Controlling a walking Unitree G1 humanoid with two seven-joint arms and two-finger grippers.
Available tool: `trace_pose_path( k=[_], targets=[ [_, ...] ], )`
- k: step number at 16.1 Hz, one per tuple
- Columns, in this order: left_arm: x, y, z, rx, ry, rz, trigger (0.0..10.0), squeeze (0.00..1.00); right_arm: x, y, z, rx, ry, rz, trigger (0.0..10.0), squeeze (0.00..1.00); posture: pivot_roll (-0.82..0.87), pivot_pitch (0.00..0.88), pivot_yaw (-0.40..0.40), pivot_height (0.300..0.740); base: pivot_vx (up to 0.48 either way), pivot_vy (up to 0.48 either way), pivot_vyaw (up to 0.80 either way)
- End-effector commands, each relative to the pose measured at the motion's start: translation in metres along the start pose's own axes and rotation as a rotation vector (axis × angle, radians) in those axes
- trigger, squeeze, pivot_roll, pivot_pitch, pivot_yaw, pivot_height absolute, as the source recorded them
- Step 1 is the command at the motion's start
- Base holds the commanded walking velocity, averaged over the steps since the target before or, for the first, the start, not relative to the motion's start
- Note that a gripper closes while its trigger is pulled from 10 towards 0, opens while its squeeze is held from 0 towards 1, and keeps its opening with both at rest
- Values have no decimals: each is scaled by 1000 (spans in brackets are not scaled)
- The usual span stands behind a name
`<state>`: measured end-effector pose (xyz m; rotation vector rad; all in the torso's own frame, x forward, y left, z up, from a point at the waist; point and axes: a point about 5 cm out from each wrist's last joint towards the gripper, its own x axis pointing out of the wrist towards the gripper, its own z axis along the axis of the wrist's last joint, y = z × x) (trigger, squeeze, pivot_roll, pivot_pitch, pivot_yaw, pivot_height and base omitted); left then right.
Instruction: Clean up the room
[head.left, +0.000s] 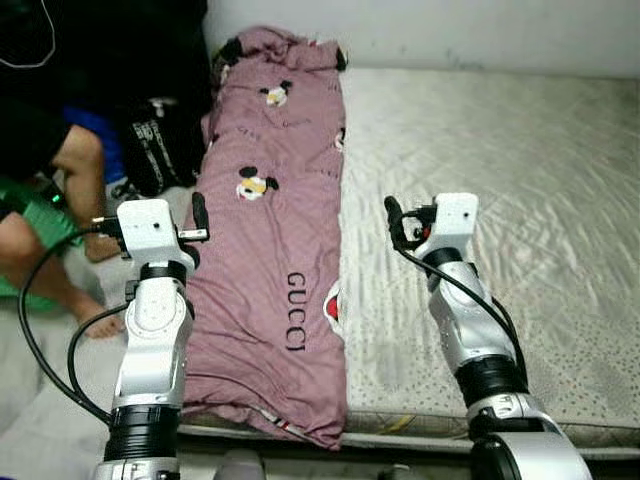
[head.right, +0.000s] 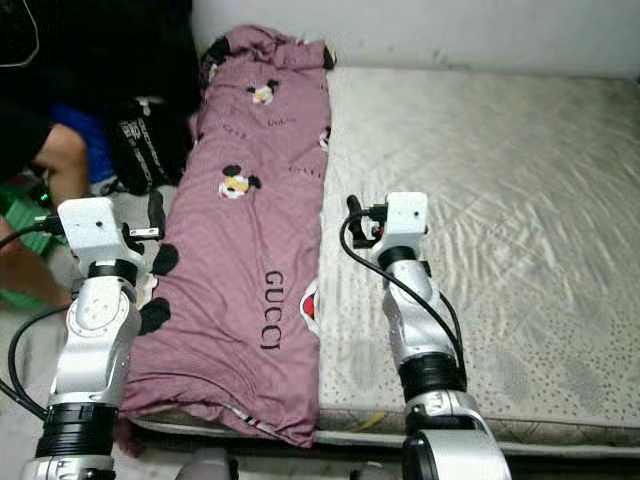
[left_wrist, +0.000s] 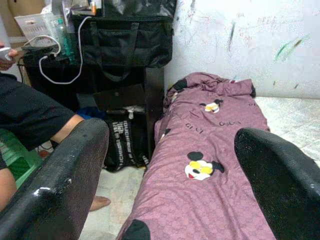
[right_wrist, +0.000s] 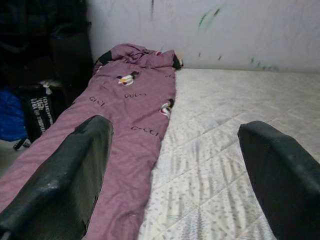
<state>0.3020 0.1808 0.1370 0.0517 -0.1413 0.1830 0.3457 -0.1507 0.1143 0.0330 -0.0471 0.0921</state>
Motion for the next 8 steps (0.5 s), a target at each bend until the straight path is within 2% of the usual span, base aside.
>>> trace_pose_path(
  k=[1,8],
  targets=[
    [-1,-2,-2,1,5,-12,10000,0,0,-3,1,-5,0,-7,10000,0,42,0,19,740,0,0,0],
    [0,-6,-2,-13,1,-24,10000,0,1,0,1,1,3,5,10000,0,38,0,11,740,0,0,0]
  ],
)
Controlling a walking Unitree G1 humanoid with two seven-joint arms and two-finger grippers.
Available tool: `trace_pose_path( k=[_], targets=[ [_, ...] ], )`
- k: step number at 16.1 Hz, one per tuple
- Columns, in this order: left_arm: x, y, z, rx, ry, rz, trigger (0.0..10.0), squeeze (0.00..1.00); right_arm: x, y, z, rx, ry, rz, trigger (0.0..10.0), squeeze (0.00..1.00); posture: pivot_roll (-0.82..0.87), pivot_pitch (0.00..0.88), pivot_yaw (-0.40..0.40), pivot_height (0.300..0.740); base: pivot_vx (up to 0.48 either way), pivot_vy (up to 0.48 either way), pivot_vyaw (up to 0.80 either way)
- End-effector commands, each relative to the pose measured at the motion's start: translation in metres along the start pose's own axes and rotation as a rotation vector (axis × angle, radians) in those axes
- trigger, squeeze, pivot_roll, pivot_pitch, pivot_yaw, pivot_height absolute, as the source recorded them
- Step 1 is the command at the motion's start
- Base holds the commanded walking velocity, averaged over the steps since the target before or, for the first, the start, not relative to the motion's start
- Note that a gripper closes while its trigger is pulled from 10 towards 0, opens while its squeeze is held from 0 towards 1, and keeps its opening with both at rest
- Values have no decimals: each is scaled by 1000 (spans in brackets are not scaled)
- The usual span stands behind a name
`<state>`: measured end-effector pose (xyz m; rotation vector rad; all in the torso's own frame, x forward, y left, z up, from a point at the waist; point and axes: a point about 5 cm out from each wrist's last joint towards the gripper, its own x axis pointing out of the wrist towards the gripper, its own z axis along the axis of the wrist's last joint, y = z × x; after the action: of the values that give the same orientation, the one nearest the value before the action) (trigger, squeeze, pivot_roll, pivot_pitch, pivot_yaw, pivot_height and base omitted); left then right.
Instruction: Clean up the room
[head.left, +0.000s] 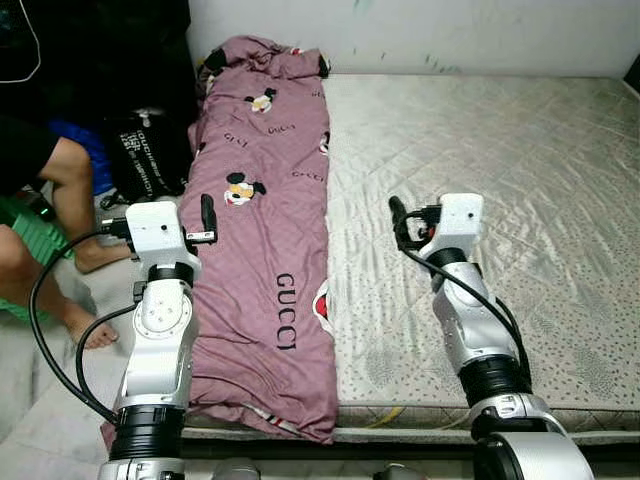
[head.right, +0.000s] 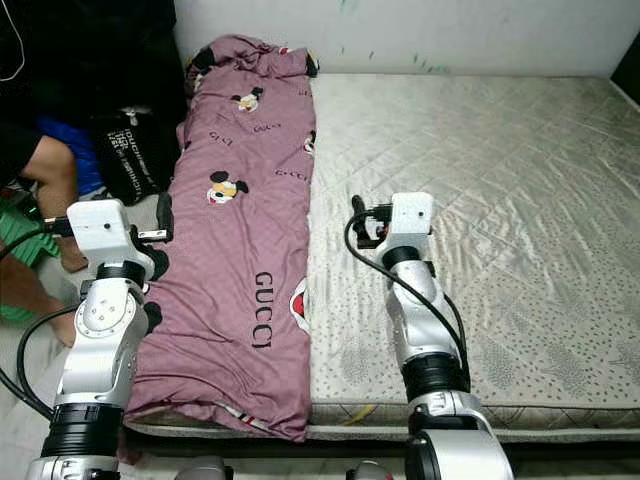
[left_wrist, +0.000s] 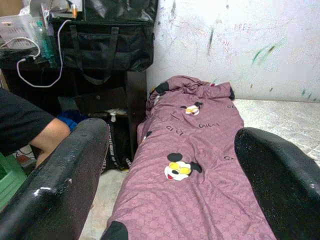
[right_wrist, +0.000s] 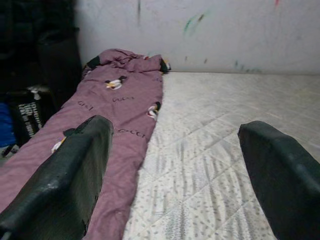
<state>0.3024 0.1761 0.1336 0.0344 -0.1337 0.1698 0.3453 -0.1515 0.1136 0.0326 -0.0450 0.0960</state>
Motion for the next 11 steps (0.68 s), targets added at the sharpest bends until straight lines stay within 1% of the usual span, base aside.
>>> trace_pose_path(
  k=[1,6,8,11],
  targets=[
    [1,-1,1,4,-8,-13,10000,0,1,1,1,1,1,1,10000,0,38,0,11,740,0,0,0],
    [0,-6,2,-8,-15,-27,10000,0,1,1,1,4,6,-4,10000,0,39,0,11,740,0,0,0],
    [0,-7,1,-25,-8,-36,10000,0,1,1,0,1,9,-4,10000,0,39,0,11,740,0,0,0],
    [0,-7,1,-30,-3,-40,10000,0,1,2,0,-1,10,-4,10000,0,39,0,11,740,0,480,0]
  ],
)
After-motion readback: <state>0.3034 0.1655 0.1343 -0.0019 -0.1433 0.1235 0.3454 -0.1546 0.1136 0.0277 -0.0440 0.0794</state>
